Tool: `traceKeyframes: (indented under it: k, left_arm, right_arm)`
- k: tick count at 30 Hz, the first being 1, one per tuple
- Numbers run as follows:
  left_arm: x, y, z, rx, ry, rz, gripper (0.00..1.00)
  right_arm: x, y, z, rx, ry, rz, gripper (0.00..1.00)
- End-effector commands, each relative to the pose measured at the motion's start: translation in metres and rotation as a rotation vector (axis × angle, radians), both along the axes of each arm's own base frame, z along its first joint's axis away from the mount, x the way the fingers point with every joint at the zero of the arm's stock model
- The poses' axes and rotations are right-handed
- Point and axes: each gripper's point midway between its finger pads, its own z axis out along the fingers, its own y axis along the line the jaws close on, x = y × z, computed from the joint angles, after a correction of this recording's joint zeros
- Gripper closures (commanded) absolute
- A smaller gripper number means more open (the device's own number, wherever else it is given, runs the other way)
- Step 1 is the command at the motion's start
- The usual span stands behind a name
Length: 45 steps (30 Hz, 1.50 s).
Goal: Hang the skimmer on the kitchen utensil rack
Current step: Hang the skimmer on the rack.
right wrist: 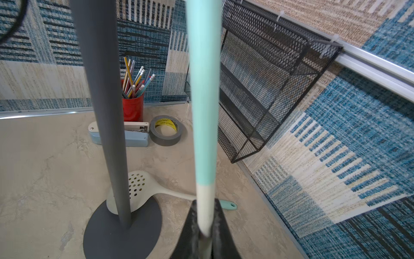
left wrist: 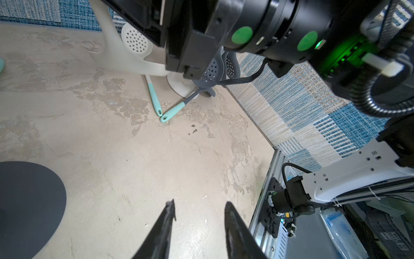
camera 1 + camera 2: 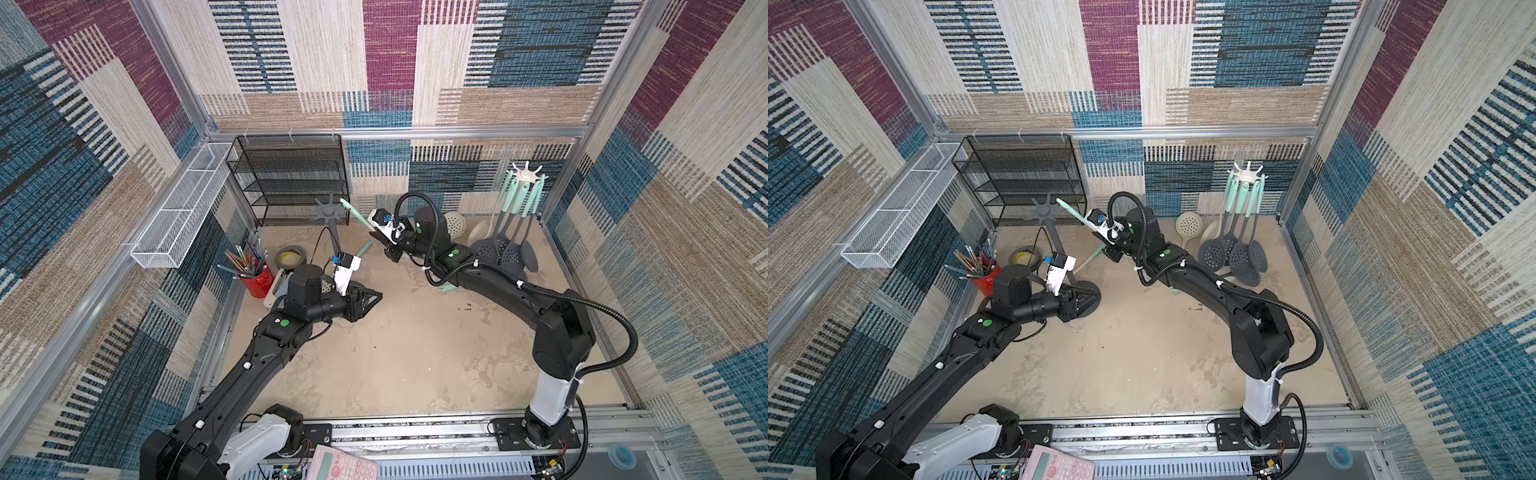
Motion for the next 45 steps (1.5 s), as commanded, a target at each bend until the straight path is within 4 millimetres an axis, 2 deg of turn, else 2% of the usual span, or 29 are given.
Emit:
traceKeyframes:
  k: [1,8,16,19,23,27,31,36,41,45]
  left_arm:
    - [0.001,-0.001,0.007,-0.029,-0.007,0.002,0.61]
    - [0.001,-0.001,0.006,-0.028,-0.006,0.001,0.61]
    - [0.000,-0.001,0.007,-0.027,-0.007,0.002,0.61]
    - [0.000,0.000,0.006,-0.025,-0.008,0.006,0.61]
    - [-0.001,0.002,0.005,-0.017,-0.007,0.014,0.60]
    - [0.001,0.006,0.002,0.008,0.000,0.041,0.60]
    - [0.003,0.015,-0.006,0.059,0.017,0.094,0.59]
    - [0.002,0.026,-0.012,0.118,0.045,0.136,0.55]
    - [-0.004,0.034,-0.018,0.151,0.063,0.164,0.52]
    - [-0.005,0.044,-0.027,0.195,0.085,0.213,0.45]
  right_arm:
    - [0.003,-0.002,0.020,0.032,-0.092,-0.033,0.99]
    - [0.004,-0.001,0.017,0.033,-0.114,-0.042,0.99]
    - [-0.004,0.013,0.008,0.046,-0.090,0.002,0.95]
    - [-0.009,0.017,0.007,0.075,-0.055,0.031,0.89]
    - [-0.016,0.018,0.007,0.117,-0.013,0.051,0.74]
    - [-0.022,0.016,0.010,0.177,0.038,0.054,0.64]
    - [-0.030,0.009,0.011,0.260,0.094,0.045,0.54]
    - [-0.033,-0.009,0.007,0.373,0.168,-0.036,0.49]
    - [-0.024,-0.036,-0.006,0.505,0.250,-0.196,0.45]
    - [-0.016,-0.047,-0.024,0.589,0.366,-0.280,0.45]
